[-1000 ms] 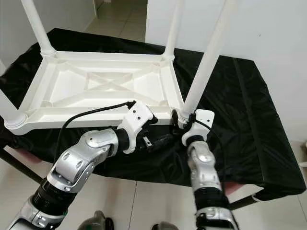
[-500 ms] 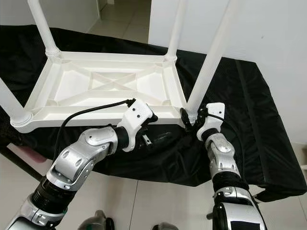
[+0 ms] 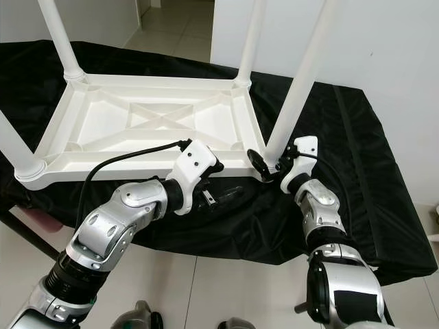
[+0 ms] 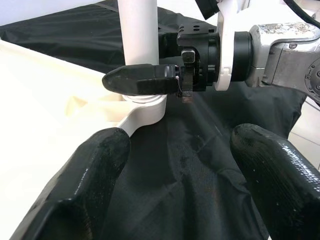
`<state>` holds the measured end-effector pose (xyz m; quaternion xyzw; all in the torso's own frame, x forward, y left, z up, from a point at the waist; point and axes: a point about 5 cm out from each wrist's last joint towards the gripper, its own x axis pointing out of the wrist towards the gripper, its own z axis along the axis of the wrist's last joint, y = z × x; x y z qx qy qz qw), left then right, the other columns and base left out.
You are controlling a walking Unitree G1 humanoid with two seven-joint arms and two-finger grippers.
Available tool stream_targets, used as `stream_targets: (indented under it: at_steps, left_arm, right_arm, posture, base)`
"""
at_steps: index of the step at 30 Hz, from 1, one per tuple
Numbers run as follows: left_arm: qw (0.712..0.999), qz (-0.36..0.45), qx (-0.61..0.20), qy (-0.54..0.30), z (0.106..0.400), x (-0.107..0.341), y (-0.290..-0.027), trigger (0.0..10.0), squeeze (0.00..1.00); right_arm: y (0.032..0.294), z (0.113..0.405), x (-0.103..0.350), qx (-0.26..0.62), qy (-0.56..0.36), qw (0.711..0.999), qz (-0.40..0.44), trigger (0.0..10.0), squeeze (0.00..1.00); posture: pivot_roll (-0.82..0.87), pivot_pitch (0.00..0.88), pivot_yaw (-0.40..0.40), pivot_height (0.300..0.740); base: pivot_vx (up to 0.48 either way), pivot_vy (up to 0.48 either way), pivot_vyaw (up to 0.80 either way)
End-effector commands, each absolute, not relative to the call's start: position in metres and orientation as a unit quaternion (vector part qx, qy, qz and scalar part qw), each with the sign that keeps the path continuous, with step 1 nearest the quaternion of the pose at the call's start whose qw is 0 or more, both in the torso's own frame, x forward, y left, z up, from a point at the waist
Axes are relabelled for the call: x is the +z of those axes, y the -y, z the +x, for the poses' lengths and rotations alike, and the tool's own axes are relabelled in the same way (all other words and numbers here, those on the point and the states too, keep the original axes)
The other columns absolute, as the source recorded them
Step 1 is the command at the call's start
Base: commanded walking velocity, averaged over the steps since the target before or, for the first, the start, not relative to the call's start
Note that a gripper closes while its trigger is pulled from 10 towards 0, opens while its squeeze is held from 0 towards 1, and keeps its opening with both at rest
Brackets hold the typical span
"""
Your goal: Building children table
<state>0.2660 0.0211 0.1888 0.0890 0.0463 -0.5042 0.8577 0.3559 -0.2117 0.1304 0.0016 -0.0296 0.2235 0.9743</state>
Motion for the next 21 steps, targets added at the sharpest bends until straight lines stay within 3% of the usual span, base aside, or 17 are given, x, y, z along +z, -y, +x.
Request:
stream_targets:
  at_steps: [1, 7, 8, 9, 10, 21]
  left_arm:
    - [0.86, 0.091, -0.5, -0.043, 0.267, 0.19, -0.02, 10.0, 0.0]
    - [0.86, 0.091, -0.5, -0.043, 0.267, 0.19, -0.02, 10.0, 0.0]
    - [0.861, 0.09, -0.499, -0.043, 0.266, 0.19, -0.02, 10.0, 0.0]
    - [0.861, 0.09, -0.499, -0.043, 0.266, 0.19, -0.02, 10.0, 0.0]
    - [0.861, 0.09, -0.498, -0.044, 0.266, 0.19, -0.02, 10.0, 0.0]
    - [0.862, 0.088, -0.496, -0.045, 0.265, 0.189, -0.021, 10.0, 0.0]
  right_arm:
    - [0.214, 0.358, 0.133, 0.224, 0.024, 0.974, -0.005, 10.0, 0.0]
    - [0.218, 0.36, 0.131, 0.219, 0.008, 0.976, -0.016, 10.0, 0.0]
    - [0.219, 0.359, 0.128, 0.223, -0.005, 0.975, -0.019, 3.6, 0.0]
    - [0.219, 0.359, 0.128, 0.223, -0.005, 0.975, -0.019, 3.6, 0.0]
    - [0.219, 0.358, 0.124, 0.228, -0.015, 0.973, -0.018, 0.0, 0.0]
    - [0.221, 0.352, 0.112, 0.242, -0.047, 0.969, -0.018, 0.0, 0.0]
  posture:
    - [0.07, 0.002, -0.047, 0.74]
    - [0.07, 0.003, -0.049, 0.74]
    - [0.08, 0.003, -0.05, 0.74]
    - [0.08, 0.003, -0.05, 0.74]
    - [0.08, 0.006, -0.053, 0.74]
    - [0.08, 0.009, -0.05, 0.74]
  base:
    - [0.0, 0.0, 0.0]
    - [0.0, 0.0, 0.0]
    - [0.0, 0.0, 0.0]
    - [0.0, 0.0, 0.0]
    - [0.0, 0.0, 0.0]
    - [0.0, 0.0, 0.0]
